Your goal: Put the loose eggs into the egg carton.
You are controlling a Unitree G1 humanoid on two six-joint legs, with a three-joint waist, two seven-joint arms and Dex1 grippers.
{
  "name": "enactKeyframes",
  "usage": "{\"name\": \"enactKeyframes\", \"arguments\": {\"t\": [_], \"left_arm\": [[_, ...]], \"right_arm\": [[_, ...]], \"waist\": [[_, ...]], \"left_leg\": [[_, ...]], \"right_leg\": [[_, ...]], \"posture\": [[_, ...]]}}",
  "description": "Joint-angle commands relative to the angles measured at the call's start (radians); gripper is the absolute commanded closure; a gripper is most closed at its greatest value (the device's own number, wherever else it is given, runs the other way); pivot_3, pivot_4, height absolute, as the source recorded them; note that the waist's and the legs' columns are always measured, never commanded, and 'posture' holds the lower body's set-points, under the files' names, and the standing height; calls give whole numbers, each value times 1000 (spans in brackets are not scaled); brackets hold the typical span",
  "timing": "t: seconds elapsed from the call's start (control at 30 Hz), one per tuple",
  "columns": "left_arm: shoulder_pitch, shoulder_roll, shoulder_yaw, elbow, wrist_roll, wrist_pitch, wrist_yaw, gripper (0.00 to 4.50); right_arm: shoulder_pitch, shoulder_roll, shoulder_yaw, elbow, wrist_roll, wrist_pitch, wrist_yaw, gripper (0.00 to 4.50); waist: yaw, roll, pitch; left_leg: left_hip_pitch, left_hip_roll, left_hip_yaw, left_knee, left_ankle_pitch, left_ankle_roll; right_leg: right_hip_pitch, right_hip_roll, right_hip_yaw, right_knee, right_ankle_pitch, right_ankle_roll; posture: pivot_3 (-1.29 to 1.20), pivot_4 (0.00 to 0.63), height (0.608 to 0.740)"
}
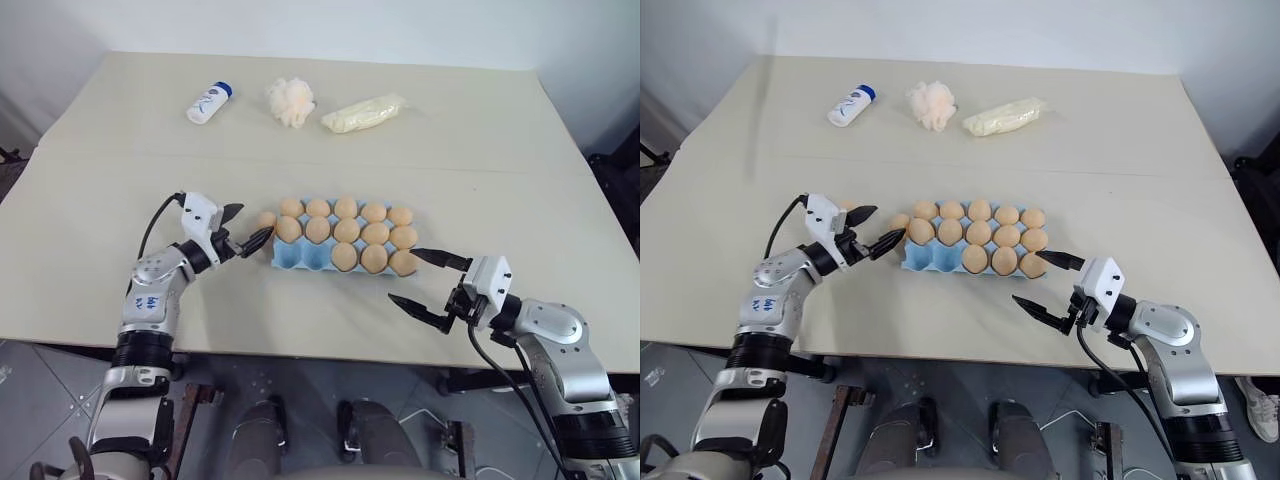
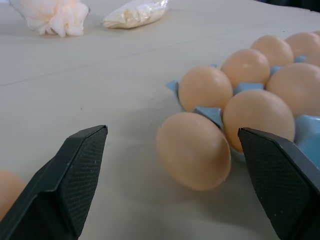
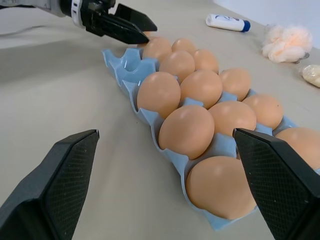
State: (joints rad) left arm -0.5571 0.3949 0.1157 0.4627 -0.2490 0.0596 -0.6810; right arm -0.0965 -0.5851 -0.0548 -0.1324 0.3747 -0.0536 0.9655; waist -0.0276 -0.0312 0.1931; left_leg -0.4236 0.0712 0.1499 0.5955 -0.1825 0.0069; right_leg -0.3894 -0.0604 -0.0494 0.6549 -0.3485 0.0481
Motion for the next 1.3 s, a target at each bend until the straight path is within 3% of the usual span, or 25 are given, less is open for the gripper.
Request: {"name": "enactKeyframes", "arguments": {"t": [0.03,0.5,0.6,0.83,1.3], "left_arm": [[-40,-7,1,41,21,-45,26,92],[-81,-51,-15,136,49,-81,65,92],[-89,-52,-16,151,55,-85,76,609],[-78,-36,-3,144,53,-86,67,2839],[-43,-27,57,-24,-90,-71,-65,2839]], "right_arm": [[10,-6,-32,-44,5,-21,-16,0],[5,-8,-20,-68,6,-4,-42,0],[1,-9,-19,-72,7,0,-46,0],[-10,-6,-19,-72,3,6,-54,0],[-20,0,-10,-64,-1,2,-62,0]], "waist": [[0,0,0],[1,0,0],[0,0,0],[-1,0,0],[0,0,0]], "left_leg": [[0,0,0,0,0,-1],[0,0,-1,1,0,0],[1,-1,-1,2,-1,-2],[1,0,-1,2,-1,-2],[0,0,-1,2,-1,-2]], "right_leg": [[0,0,0,0,0,0],[1,0,0,0,1,1],[2,-1,0,0,1,2],[2,-1,0,1,2,1],[2,-1,-1,0,2,2]], "posture": [[0,150,740],[0,150,740],[0,150,740],[0,150,740],[0,150,740]]}}
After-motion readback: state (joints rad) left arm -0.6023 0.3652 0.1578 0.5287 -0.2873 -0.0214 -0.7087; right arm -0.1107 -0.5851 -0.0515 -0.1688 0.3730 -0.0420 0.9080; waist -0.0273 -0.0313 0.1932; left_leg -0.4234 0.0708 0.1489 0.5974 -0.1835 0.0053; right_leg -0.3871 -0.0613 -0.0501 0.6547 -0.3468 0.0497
